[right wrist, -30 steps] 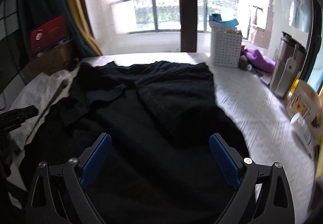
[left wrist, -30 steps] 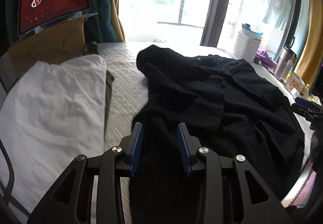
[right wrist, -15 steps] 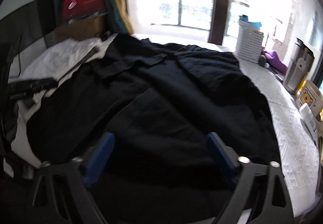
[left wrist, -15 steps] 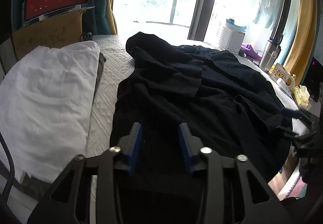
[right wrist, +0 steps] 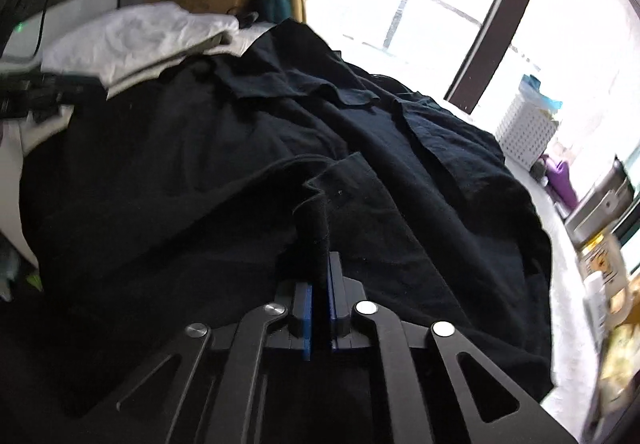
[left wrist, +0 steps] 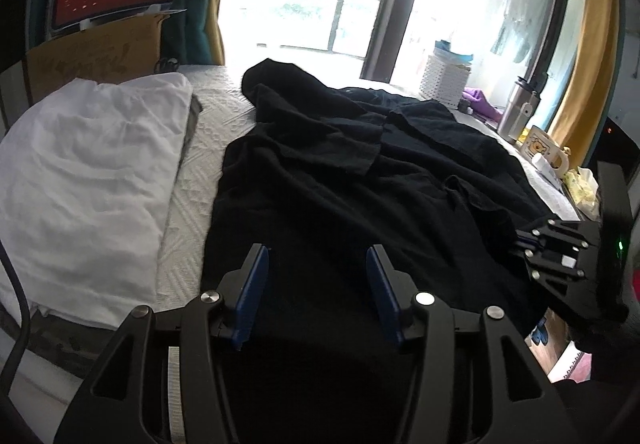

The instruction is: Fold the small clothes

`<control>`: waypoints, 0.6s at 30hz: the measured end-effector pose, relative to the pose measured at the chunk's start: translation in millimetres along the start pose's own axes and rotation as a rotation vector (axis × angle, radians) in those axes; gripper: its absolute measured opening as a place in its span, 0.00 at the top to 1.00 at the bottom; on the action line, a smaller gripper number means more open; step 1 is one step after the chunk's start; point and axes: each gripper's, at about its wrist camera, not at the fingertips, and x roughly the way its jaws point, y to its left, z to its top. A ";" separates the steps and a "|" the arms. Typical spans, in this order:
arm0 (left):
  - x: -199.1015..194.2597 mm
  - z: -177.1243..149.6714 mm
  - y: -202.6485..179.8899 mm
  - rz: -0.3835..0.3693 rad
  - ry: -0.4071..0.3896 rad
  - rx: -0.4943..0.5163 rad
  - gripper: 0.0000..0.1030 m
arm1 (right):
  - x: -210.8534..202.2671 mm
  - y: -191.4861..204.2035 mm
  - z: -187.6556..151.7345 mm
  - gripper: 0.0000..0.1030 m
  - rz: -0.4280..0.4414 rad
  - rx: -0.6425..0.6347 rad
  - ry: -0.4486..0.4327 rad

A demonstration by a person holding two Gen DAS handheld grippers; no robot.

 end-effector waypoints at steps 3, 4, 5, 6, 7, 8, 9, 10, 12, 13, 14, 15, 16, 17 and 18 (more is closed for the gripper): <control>0.4 -0.3 -10.8 -0.025 0.005 0.023 0.50 | -10.9 -26.2 4.6 0.97 0.009 0.098 -0.055; 1.6 -0.1 -15.7 -0.036 0.009 0.033 0.50 | -15.2 -39.7 6.5 0.97 -0.009 0.131 -0.071; 3.4 -0.2 -22.1 -0.050 0.015 0.043 0.50 | -17.5 -50.1 8.1 0.97 -0.029 0.151 -0.082; 5.1 -0.3 -28.0 -0.063 0.022 0.054 0.50 | -19.8 -64.5 8.9 0.97 -0.048 0.179 -0.094; 6.5 -0.5 -35.2 -0.080 0.026 0.068 0.50 | -20.3 -76.4 9.4 0.97 -0.055 0.206 -0.106; 8.7 -0.6 -43.7 -0.097 0.031 0.083 0.48 | -20.1 -87.7 9.0 0.97 -0.058 0.238 -0.116; 10.5 -0.8 -51.3 -0.110 0.038 0.094 0.43 | -19.1 -99.3 8.3 0.97 -0.056 0.272 -0.123; 12.9 -1.7 -61.6 -0.129 0.045 0.109 0.39 | -17.5 -114.5 7.4 0.97 -0.051 0.318 -0.128; 15.6 -4.6 -78.5 -0.137 0.049 0.139 0.24 | -17.3 -131.6 6.0 0.96 -0.048 0.371 -0.144; 19.0 -7.0 -91.4 -0.133 0.058 0.173 0.22 | -18.3 -140.1 6.3 0.96 -0.045 0.395 -0.160; 22.2 -8.2 -99.4 -0.128 0.065 0.195 0.22 | -19.5 -144.6 6.2 0.96 -0.048 0.408 -0.171; 27.3 -10.3 -108.6 -0.123 0.077 0.221 0.22 | -20.4 -149.1 7.0 0.96 -0.050 0.418 -0.181; 32.0 -12.0 -114.6 -0.114 0.091 0.239 0.22 | -22.1 -153.1 8.0 0.96 -0.050 0.426 -0.193; 36.9 -13.3 -119.2 -0.103 0.105 0.255 0.22 | -23.5 -155.1 8.9 0.96 -0.049 0.430 -0.201; 41.0 -14.9 -123.6 -0.091 0.119 0.271 0.22 | -25.7 -158.1 10.5 0.96 -0.049 0.432 -0.212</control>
